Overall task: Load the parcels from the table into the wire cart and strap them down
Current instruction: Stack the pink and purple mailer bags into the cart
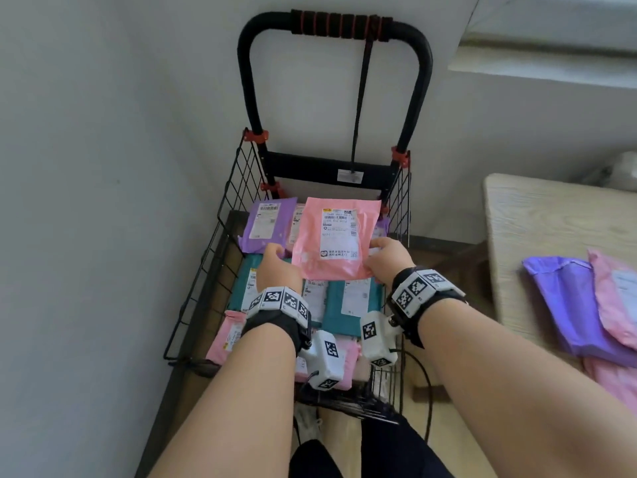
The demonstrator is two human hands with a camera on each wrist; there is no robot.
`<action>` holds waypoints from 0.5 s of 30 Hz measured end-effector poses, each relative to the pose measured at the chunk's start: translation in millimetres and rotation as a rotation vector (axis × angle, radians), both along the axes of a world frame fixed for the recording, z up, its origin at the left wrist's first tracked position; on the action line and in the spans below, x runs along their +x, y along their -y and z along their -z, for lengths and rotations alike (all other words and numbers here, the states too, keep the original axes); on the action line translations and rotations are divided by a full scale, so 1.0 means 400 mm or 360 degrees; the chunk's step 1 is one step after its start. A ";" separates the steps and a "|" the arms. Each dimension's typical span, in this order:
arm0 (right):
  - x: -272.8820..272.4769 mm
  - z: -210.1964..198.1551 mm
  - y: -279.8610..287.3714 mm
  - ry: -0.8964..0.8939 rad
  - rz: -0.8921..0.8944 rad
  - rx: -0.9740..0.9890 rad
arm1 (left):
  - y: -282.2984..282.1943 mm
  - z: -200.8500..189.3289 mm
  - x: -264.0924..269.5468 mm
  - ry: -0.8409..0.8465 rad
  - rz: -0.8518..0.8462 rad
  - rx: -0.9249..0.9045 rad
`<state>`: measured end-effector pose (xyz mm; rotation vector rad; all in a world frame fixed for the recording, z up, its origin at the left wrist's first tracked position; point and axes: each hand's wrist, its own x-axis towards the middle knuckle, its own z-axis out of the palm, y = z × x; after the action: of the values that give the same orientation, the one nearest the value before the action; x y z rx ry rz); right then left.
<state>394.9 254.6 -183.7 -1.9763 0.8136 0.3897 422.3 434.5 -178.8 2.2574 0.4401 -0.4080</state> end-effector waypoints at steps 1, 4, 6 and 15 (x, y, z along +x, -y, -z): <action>0.026 0.015 0.008 -0.0030 -0.0017 -0.0006 | 0.007 0.015 0.020 0.0005 -0.0009 -0.0005; 0.103 0.072 0.030 -0.0114 -0.0043 0.0033 | 0.028 0.061 0.081 0.0014 -0.0064 0.0048; 0.159 0.115 0.046 -0.0161 -0.0062 0.0029 | 0.044 0.103 0.127 -0.0018 -0.0059 0.0085; 0.332 0.306 0.075 -0.0382 -0.0210 -0.0101 | 0.077 0.307 0.231 -0.0144 0.0142 0.0223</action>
<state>527.7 224.5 -306.0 -2.0748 0.8554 0.6966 514.9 403.5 -301.8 2.4078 0.4272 -0.5414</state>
